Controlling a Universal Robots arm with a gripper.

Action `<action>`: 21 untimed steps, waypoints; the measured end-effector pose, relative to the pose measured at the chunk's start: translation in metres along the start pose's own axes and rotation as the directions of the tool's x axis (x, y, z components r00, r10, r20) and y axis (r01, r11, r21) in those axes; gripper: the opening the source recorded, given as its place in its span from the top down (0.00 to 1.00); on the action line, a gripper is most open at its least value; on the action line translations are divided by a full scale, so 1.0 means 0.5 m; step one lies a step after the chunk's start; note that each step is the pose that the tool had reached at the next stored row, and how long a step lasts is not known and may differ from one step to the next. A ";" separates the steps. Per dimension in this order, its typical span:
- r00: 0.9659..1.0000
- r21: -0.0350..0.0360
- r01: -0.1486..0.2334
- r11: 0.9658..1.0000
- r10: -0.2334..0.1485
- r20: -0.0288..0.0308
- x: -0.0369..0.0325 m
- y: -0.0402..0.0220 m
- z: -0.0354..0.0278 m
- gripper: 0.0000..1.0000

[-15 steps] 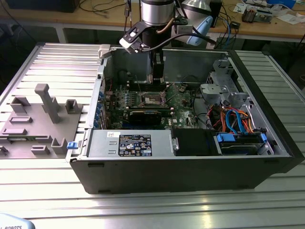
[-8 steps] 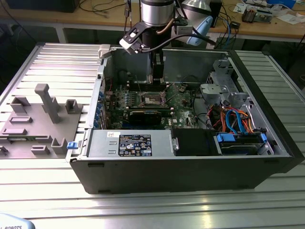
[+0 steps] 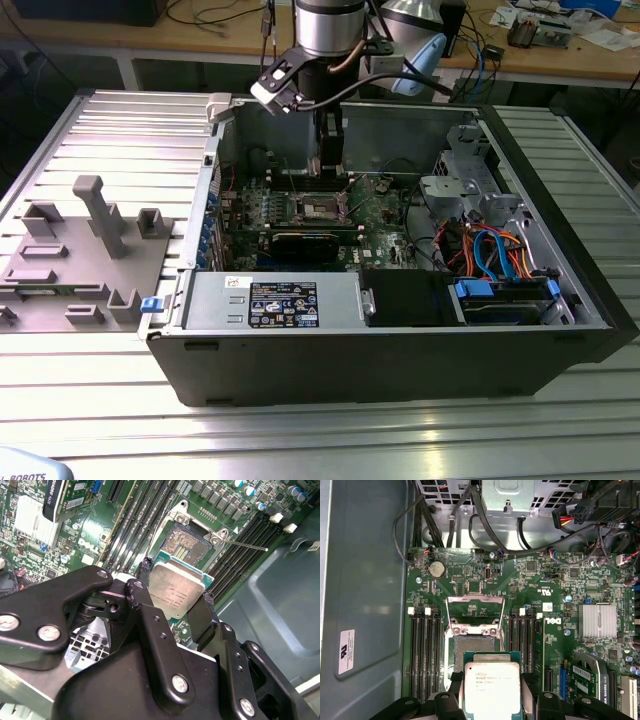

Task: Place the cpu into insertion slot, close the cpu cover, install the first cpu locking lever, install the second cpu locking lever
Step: 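Place the cpu into insertion slot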

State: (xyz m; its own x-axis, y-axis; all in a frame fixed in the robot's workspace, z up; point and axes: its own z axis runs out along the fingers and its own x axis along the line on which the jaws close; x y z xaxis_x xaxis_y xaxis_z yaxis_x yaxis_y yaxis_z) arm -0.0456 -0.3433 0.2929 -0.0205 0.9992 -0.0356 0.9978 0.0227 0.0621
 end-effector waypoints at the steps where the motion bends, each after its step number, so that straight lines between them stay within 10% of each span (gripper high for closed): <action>1: 1.000 0.000 0.000 1.000 0.000 0.000 0.000 0.000 0.000 0.46; 21: 1.000 0.000 0.000 1.000 0.000 0.000 0.000 -0.001 0.008 0.46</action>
State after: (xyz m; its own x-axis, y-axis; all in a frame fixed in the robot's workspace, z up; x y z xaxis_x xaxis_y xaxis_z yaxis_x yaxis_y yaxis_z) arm -0.0456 -0.3433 0.2888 -0.0204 0.9992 -0.0356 0.9978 0.0226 0.0621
